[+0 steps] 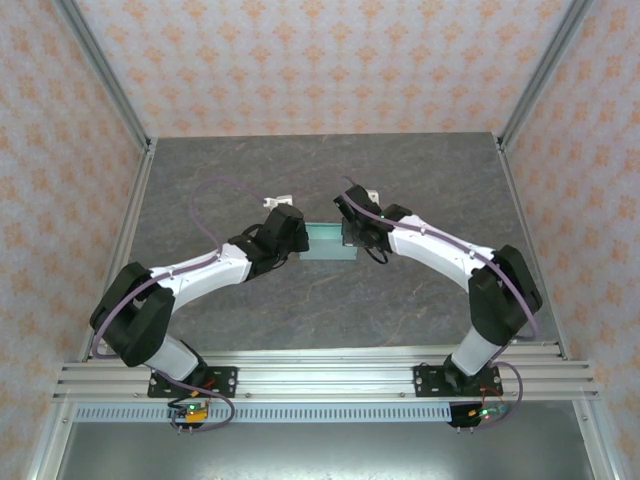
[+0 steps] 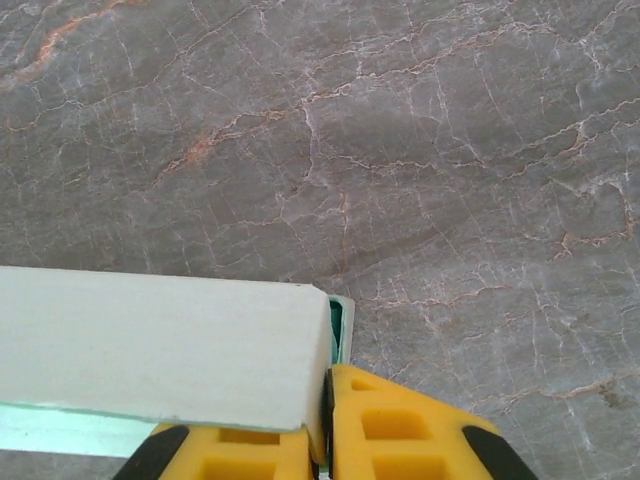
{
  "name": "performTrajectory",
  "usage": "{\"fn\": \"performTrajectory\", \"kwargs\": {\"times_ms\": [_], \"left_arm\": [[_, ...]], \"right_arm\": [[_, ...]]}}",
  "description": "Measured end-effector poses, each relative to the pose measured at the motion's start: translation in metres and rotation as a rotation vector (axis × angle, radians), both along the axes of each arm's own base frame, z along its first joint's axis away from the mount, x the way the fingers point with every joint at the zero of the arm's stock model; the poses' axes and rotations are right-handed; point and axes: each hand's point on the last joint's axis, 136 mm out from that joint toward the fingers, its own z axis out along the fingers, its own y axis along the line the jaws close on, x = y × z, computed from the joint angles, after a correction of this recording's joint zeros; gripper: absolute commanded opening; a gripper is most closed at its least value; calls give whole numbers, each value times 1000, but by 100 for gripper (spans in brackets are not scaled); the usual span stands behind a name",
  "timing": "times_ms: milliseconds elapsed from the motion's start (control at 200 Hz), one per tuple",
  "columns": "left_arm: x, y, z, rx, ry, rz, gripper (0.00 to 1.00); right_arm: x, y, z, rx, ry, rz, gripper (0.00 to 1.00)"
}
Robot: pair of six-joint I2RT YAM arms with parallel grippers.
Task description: Fold the paper box
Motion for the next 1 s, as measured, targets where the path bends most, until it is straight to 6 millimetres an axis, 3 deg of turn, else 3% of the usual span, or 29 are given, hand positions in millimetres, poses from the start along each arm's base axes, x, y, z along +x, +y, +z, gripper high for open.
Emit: {"fn": "performTrajectory", "kwargs": {"times_ms": [100, 305, 415, 475, 531, 596, 716, 766, 871, 1001], "left_arm": [[0, -1, 0, -3, -4, -2, 11], [2, 1, -1, 11, -11, 12, 11], [4, 2, -2, 20, -19, 24, 11], [5, 2, -2, 23, -21, 27, 10], [6, 3, -2, 25, -23, 29, 11], [7, 3, -2, 27, -24, 32, 10], [10, 2, -1, 32, -28, 39, 11], [12, 2, -1, 36, -30, 42, 11], [13, -1, 0, 45, -32, 42, 11], [14, -4, 0, 58, -35, 44, 11]], "right_arm": [[-4, -2, 0, 11, 3, -4, 17], [-10, -5, 8, 31, 4, -17, 35], [-14, -7, 19, 63, -6, -27, 47], [-19, -9, 27, 104, -12, -53, 64], [-26, -16, 33, 135, -9, -91, 66], [-32, -22, 38, 205, 16, -167, 67], [-36, -31, 36, 398, 75, -344, 82], [-36, -31, 32, 467, 96, -401, 84], [-33, -19, 29, 636, 137, -515, 91], [-13, 0, 49, 855, 138, -608, 92]]}}
